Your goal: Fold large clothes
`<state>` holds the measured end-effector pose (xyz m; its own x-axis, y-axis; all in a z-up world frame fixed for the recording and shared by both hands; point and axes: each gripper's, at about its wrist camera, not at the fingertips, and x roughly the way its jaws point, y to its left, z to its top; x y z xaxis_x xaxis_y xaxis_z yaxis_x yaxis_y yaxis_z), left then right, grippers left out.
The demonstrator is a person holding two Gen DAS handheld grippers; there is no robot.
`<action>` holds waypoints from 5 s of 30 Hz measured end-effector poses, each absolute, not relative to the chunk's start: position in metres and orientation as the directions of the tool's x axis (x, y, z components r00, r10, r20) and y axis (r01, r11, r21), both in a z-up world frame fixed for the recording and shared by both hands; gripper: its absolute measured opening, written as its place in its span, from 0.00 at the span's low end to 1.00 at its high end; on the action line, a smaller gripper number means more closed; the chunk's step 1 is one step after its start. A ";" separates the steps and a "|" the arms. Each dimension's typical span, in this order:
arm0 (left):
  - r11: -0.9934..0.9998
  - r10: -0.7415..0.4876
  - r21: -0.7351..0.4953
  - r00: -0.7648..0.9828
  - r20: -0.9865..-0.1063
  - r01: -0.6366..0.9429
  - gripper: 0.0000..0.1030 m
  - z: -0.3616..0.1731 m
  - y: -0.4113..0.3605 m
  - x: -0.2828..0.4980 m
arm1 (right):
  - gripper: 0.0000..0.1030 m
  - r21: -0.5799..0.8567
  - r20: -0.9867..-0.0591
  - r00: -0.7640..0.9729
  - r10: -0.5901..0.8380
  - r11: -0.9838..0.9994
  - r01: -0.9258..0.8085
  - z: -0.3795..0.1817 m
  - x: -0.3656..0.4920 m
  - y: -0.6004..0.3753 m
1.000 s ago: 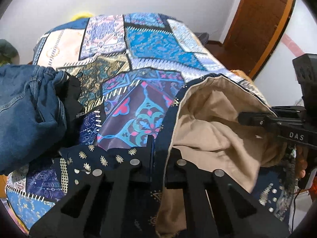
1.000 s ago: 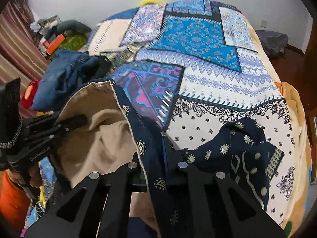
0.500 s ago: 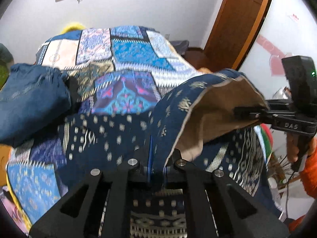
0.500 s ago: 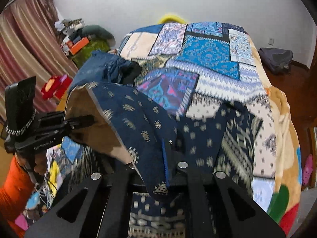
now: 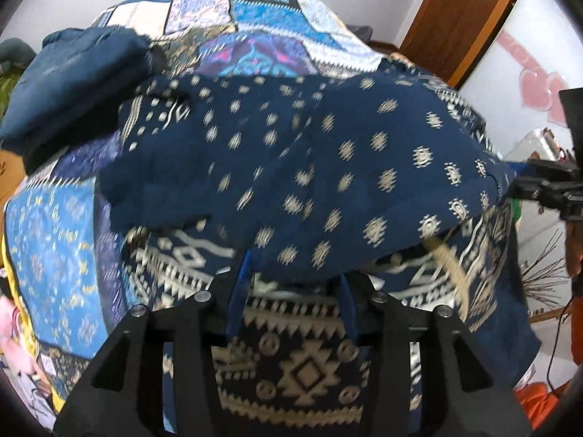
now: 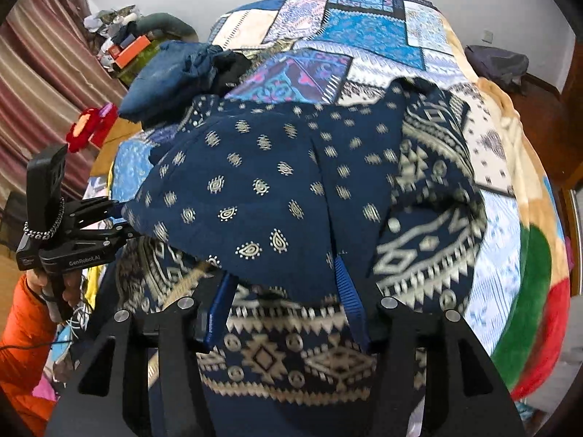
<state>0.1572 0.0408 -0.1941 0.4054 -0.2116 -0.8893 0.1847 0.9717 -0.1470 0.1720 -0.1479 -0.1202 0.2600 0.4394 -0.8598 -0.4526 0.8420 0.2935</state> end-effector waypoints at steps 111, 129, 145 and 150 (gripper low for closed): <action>0.991 -0.044 -0.112 0.612 -0.789 -0.073 0.11 -0.166 0.159 0.394 | 0.17 0.324 -0.794 0.441 0.418 0.905 -0.275 -0.104 0.403 -0.153; 0.993 0.007 -0.062 0.589 -0.808 -0.098 0.18 -0.155 0.155 0.369 | 0.24 0.179 -0.853 0.437 0.286 0.946 -0.270 -0.103 0.382 -0.176; 0.996 0.016 -0.039 0.600 -0.800 -0.078 0.65 -0.122 0.157 0.219 | 0.47 0.144 -0.776 0.534 0.335 0.919 -0.367 -0.047 0.240 -0.191; 0.987 -0.031 -0.108 0.510 -0.860 -0.121 0.65 -0.164 0.169 0.193 | 0.47 0.192 -0.821 0.466 0.330 0.928 -0.318 -0.079 0.215 -0.203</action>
<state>0.1932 0.1692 -0.1639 0.5102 -0.0310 -0.8595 -0.1214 0.9868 -0.1076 0.2148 -0.2029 -0.0788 0.4659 0.3297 -0.8212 -0.3178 0.9284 0.1924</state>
